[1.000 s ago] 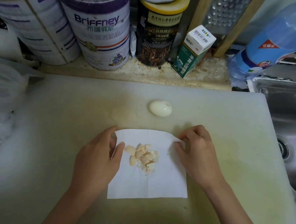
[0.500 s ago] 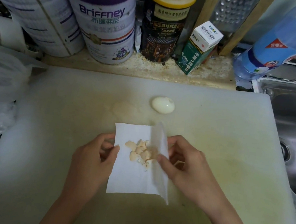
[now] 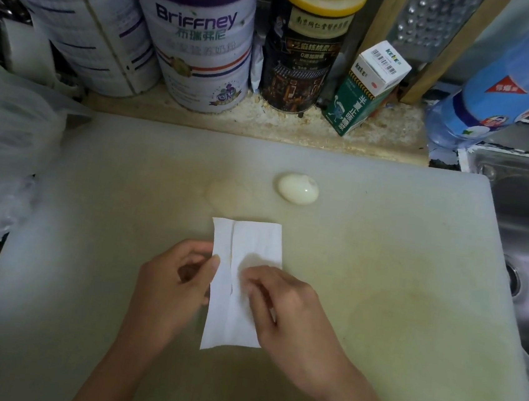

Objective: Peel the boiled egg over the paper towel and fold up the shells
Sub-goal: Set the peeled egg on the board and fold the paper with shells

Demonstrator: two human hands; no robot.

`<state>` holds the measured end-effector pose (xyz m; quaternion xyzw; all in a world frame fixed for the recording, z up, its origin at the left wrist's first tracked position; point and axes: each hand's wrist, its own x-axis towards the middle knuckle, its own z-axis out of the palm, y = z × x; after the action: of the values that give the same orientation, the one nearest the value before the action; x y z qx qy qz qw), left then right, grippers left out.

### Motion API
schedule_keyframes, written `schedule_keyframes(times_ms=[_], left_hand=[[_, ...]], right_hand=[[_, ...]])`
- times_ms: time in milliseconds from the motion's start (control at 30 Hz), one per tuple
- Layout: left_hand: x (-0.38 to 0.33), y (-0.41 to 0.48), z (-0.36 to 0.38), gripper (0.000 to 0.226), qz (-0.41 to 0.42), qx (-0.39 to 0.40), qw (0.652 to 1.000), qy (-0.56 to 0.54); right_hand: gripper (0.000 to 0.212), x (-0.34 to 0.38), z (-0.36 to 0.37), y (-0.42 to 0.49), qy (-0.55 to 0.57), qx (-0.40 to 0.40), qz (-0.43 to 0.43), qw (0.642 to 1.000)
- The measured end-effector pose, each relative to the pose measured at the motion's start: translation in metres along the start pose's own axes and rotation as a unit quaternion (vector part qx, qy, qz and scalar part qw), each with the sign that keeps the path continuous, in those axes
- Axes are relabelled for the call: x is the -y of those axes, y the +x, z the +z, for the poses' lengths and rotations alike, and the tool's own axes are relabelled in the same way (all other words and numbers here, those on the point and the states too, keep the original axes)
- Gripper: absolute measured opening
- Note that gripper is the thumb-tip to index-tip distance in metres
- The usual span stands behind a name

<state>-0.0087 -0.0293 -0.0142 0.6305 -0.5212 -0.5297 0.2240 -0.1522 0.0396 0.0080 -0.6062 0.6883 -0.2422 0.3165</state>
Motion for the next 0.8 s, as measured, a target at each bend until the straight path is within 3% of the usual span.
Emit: schedule_keyframes(times_ms=[167,433,567,667,800], left_hand=[[-0.005,-0.004,0.005,0.015,0.019,0.016,1.000,-0.008],[-0.015,-0.013,0.029,0.022,0.105,0.046,0.991,0.068],[-0.018,-0.016,0.032,0.026,0.126,0.061,0.985,0.103],[-0.021,-0.019,0.032,0.028,0.168,0.069,0.971,0.153],[-0.022,-0.023,0.031,0.023,0.225,0.066,0.947,0.221]], right_hand=[[0.020,-0.001,0.000,-0.001,0.013,0.012,0.005,1.000],[0.017,-0.006,-0.006,-0.001,0.096,0.031,0.038,0.994],[0.018,-0.014,-0.014,-0.002,0.155,-0.054,0.100,0.981],[0.005,-0.022,-0.022,0.007,0.107,-0.139,0.130,0.976],[0.047,-0.025,-0.027,0.034,0.034,-0.066,0.164,0.984]])
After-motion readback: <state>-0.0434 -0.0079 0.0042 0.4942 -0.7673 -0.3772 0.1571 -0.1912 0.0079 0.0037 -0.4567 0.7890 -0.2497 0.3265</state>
